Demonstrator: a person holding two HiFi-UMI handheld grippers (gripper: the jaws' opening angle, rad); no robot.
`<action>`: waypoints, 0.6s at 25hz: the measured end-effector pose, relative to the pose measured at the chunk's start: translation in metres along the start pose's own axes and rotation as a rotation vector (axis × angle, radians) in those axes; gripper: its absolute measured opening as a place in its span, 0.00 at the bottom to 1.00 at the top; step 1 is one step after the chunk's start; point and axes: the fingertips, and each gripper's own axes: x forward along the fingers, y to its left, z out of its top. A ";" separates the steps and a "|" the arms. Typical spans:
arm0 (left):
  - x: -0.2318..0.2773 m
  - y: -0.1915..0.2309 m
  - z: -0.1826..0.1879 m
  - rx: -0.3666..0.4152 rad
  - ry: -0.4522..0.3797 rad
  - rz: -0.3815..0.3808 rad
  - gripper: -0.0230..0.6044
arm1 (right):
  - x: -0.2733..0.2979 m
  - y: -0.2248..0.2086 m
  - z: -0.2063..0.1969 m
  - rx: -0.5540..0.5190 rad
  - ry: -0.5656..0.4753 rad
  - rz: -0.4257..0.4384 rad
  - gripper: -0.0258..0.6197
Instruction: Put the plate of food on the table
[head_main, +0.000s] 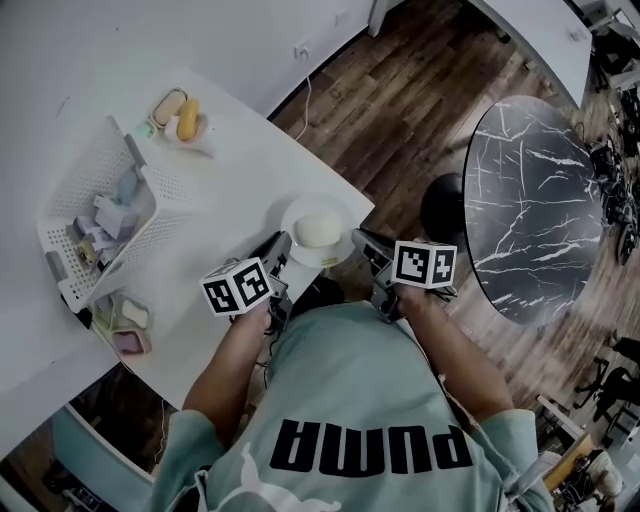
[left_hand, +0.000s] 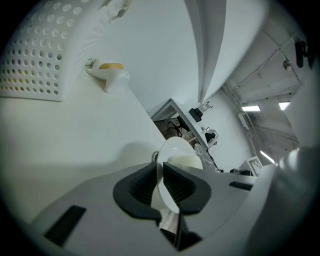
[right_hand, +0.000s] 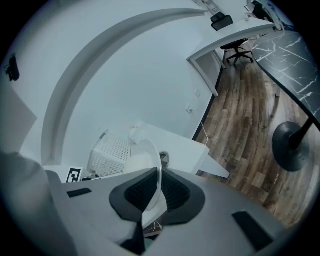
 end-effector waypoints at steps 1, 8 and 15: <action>0.002 -0.005 -0.002 0.006 0.004 -0.006 0.11 | -0.006 -0.002 0.001 0.005 -0.015 0.002 0.09; 0.017 -0.046 -0.016 0.066 0.025 -0.040 0.11 | -0.051 -0.021 0.002 0.041 -0.101 0.007 0.09; 0.031 -0.088 -0.034 0.102 0.049 -0.071 0.11 | -0.096 -0.041 0.005 0.070 -0.172 0.011 0.09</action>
